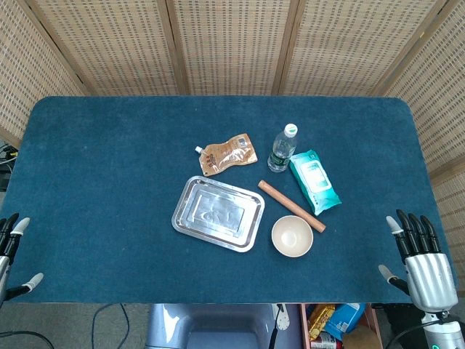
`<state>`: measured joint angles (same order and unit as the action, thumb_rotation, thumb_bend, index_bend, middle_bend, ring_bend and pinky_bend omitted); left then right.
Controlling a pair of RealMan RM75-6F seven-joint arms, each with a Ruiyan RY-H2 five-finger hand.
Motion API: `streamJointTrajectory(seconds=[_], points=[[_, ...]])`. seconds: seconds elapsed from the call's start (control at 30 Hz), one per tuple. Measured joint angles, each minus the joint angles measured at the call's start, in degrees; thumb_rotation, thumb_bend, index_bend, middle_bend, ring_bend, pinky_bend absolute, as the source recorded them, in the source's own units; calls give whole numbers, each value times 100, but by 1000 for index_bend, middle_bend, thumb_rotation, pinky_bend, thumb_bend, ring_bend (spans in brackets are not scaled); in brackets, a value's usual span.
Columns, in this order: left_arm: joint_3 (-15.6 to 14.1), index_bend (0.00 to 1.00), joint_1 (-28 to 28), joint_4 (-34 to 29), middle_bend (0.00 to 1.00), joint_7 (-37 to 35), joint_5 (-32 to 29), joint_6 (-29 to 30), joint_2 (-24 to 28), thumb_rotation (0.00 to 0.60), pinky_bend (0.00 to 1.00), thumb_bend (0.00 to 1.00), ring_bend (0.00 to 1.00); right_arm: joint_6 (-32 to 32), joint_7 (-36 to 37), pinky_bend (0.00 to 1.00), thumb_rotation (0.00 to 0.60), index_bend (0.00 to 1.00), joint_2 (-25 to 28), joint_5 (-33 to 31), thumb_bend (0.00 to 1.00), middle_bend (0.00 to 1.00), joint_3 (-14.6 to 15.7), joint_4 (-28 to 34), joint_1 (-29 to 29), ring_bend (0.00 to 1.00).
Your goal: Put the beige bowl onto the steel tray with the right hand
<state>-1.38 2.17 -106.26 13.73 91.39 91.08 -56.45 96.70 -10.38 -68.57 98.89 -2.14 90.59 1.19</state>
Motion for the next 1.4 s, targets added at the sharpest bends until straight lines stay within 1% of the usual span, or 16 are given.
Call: streamJointTrajectory(seconds=[0.17, 0.3, 0.43, 0.57, 0.63, 0.67, 0.73, 0.87, 1.0, 1.07, 1.1, 1.17, 1.23, 1.3, 1.33, 1.4], points=[[-5, 0, 3, 0, 0, -9, 20, 3, -1, 600, 0, 0, 0, -209, 28, 0, 600, 0, 65, 8, 0, 0, 86, 70, 41, 0], [22, 0, -10, 8, 0, -7, -28, -14, -10, 600, 0, 0, 0, -425, 190, 0, 600, 0, 116, 148, 0, 0, 185, 78, 162, 0], [51, 0, -50, 12, 0, 69, -97, -92, -49, 600, 0, 0, 0, -875, 462, 0, 600, 7, 116, 361, 0, 0, 295, 19, 444, 0], [90, 0, -90, 22, 0, 182, -208, -165, -114, 600, 0, 0, 0, -1602, 634, 0, 600, 79, 2, 560, 0, 0, 365, -89, 919, 0], [116, 0, -108, 32, 0, 225, -273, -193, -144, 600, 0, 0, 0, -1924, 579, 0, 600, 141, -110, 624, 0, 0, 373, -156, 1130, 0], [126, 0, -116, 37, 0, 243, -302, -208, -157, 600, 0, 0, 0, -2160, 462, 0, 600, 161, -242, 665, 0, 0, 371, -230, 1290, 0], [143, 0, -140, 48, 0, 298, -359, -258, -185, 600, 0, 0, 0, -2361, 303, 0, 600, 199, -393, 677, 0, 0, 361, -312, 1419, 0], [170, 0, -177, 67, 0, 345, -455, -322, -219, 600, 0, 0, 0, -2817, -58, 0, 600, 239, -868, 592, 6, 0, 301, -615, 1720, 0], [196, 0, -203, 76, 0, 349, -529, -359, -227, 600, 0, 0, 0, -3020, -136, 0, 600, 250, -1189, 392, 59, 0, 225, -906, 1908, 0], [206, 0, -216, 84, 0, 347, -561, -380, -230, 600, 0, 0, 0, -3102, -140, 0, 600, 263, -1290, 302, 102, 0, 200, -1000, 1962, 0], [211, 0, -224, 85, 0, 346, -578, -393, -230, 600, 0, 0, 0, -3139, -144, 0, 600, 281, -1337, 257, 139, 0, 189, -1042, 1991, 0], [215, 0, -230, 88, 0, 345, -597, -400, -230, 600, 0, 0, 0, -3202, -160, 0, 600, 344, -1421, 175, 212, 0, 169, -1126, 2049, 0], [220, 0, -233, 91, 0, 340, -610, -398, -230, 600, 0, 0, 0, -3237, -160, 0, 600, 453, -1481, 127, 294, 0, 162, -1183, 2082, 0], [224, 0, -235, 89, 0, 331, -620, -397, -228, 600, 0, 0, 0, -3265, -141, 0, 600, 515, -1537, 85, 356, 0, 164, -1236, 2115, 0], [225, 0, -237, 89, 0, 328, -625, -398, -227, 600, 0, 0, 0, -3275, -135, 0, 600, 537, -1559, 67, 391, 0, 167, -1257, 2127, 0], [226, 0, -241, 92, 0, 327, -637, -404, -226, 600, 0, 0, 0, -3284, -130, 0, 600, 564, -1606, 43, 426, 0, 179, -1302, 2153, 0]])
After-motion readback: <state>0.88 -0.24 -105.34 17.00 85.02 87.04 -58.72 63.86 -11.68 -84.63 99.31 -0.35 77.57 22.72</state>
